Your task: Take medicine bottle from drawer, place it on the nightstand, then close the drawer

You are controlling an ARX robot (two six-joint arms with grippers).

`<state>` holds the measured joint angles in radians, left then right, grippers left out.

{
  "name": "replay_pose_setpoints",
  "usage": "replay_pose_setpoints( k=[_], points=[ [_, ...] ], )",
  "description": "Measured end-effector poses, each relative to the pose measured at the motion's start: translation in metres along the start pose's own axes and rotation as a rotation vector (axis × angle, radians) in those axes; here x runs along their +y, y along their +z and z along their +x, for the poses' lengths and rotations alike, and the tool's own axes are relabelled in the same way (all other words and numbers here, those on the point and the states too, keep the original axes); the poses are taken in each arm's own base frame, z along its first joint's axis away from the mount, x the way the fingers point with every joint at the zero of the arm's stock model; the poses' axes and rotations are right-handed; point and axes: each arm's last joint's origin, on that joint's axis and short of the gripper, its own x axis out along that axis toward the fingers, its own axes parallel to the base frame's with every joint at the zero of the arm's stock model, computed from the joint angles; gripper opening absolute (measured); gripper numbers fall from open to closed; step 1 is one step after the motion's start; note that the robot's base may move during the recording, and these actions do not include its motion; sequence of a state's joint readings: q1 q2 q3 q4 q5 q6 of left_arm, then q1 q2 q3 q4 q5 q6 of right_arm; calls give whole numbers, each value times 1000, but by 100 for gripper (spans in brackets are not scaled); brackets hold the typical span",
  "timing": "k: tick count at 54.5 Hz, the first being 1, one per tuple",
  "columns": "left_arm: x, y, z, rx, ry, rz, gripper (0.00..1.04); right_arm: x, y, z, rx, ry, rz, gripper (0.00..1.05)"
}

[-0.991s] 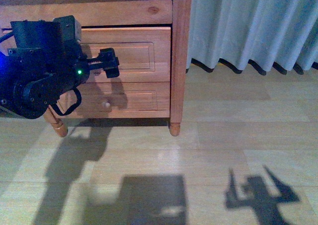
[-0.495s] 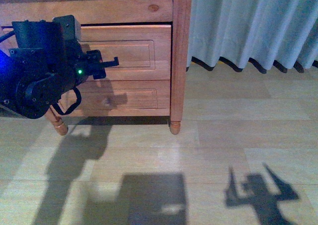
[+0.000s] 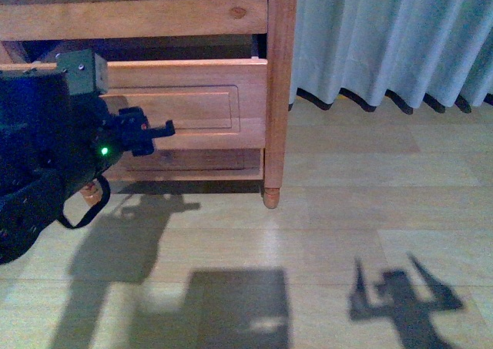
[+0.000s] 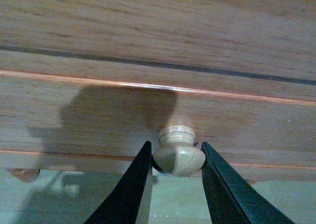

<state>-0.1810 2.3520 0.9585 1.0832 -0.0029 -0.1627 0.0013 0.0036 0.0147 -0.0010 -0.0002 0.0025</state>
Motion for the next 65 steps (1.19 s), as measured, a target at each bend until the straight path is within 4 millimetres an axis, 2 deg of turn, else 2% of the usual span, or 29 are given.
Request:
replay_pose_setpoints(
  k=[22,26,37,42,47,49,52,54,56,57,60,63,65],
  points=[
    [5,-41,-97,53,-36,-48,26,0,0,0,0,0,0,98],
    [5,-40,-103,48,-33,-48,26,0,0,0,0,0,0,98],
    [5,-39,-102,48,-38,-53,68,0,0,0,0,0,0,98],
    [5,-39,-103,50,-38,-53,82,0,0,0,0,0,0,98],
    [5,-39,-103,51,-40,-53,93,0,0,0,0,0,0,98],
    [5,-39,-103,51,-41,-53,100,0,0,0,0,0,0,98],
    [1,-40,-110,68,-50,-73,100,0,0,0,0,0,0,98],
    [-5,-40,-124,106,-51,-91,98,0,0,0,0,0,0,98],
    [-12,-41,-150,166,-52,-131,98,0,0,0,0,0,0,98],
    [-19,-40,-175,215,-80,-146,98,0,0,0,0,0,0,98],
    [-26,-41,-228,315,-162,-167,98,0,0,0,0,0,0,98],
    [-24,-38,-245,343,-148,-189,98,0,0,0,0,-3,0,98],
    [-20,-23,-255,290,-111,-222,98,0,0,0,0,1,0,98]
  ],
)
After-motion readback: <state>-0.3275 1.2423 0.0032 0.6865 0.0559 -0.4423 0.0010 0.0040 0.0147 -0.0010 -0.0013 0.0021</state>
